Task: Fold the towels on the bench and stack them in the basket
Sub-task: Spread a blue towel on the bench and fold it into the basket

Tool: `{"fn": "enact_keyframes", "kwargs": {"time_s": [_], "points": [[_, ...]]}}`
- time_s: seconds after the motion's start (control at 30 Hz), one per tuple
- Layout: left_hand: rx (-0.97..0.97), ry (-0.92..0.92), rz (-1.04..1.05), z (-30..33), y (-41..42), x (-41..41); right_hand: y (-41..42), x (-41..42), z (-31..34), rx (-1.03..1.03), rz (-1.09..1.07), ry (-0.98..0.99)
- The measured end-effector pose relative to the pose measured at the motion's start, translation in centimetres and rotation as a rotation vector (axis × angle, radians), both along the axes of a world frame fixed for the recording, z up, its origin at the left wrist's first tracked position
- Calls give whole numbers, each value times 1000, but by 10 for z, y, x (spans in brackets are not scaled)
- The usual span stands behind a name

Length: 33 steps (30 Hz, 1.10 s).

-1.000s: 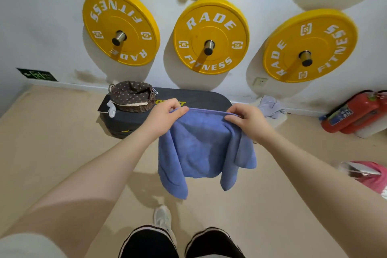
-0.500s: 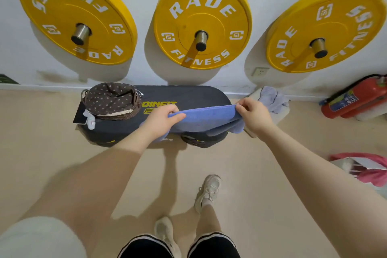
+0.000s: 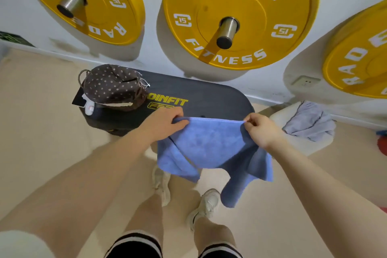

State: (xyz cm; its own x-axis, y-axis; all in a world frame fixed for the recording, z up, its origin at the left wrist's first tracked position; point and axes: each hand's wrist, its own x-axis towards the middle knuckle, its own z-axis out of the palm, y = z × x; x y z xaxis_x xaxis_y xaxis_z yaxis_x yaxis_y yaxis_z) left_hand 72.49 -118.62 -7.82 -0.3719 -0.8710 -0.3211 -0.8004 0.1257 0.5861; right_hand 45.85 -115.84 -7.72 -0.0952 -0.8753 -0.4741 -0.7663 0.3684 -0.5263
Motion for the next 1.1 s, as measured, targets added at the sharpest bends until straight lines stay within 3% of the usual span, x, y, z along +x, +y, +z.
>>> {"fn": "enact_keyframes", "kwargs": {"time_s": [0.23, 0.3, 0.4, 0.5, 0.57, 0.67, 0.73, 0.8, 0.93, 1.03, 1.1], "points": [[-44, 55, 120, -180, -72, -10, -57, -5, -193, -60, -127, 59], [-90, 79, 170, -232, -94, -14, -79, -8, -244, -94, -207, -12], [-175, 123, 254, -295, -123, -25, -111, -10, -303, -121, -418, -150], [-212, 231, 262, -335, -150, -31, -139, -14, -338, -158, -437, -114], [-235, 187, 204, -350, -167, -25, -156, -14, -353, -196, -393, -70], [-264, -183, 128, -365, -183, -9, -175, -5, -372, -259, -382, -77], [-288, -245, 140, -366, -186, 5, -179, 5, -379, -280, -488, -154], [-242, -230, 106, -365, -183, 27, -179, 17, -381, -257, -553, -163], [46, -203, -50, -354, -172, 74, -188, 32, -370, -223, -613, -81], [199, 47, 92, -348, -173, 86, -196, 40, -364, -153, -583, 111], [134, 170, 145, -342, -178, 79, -197, 61, -360, -248, -372, 228]]}}
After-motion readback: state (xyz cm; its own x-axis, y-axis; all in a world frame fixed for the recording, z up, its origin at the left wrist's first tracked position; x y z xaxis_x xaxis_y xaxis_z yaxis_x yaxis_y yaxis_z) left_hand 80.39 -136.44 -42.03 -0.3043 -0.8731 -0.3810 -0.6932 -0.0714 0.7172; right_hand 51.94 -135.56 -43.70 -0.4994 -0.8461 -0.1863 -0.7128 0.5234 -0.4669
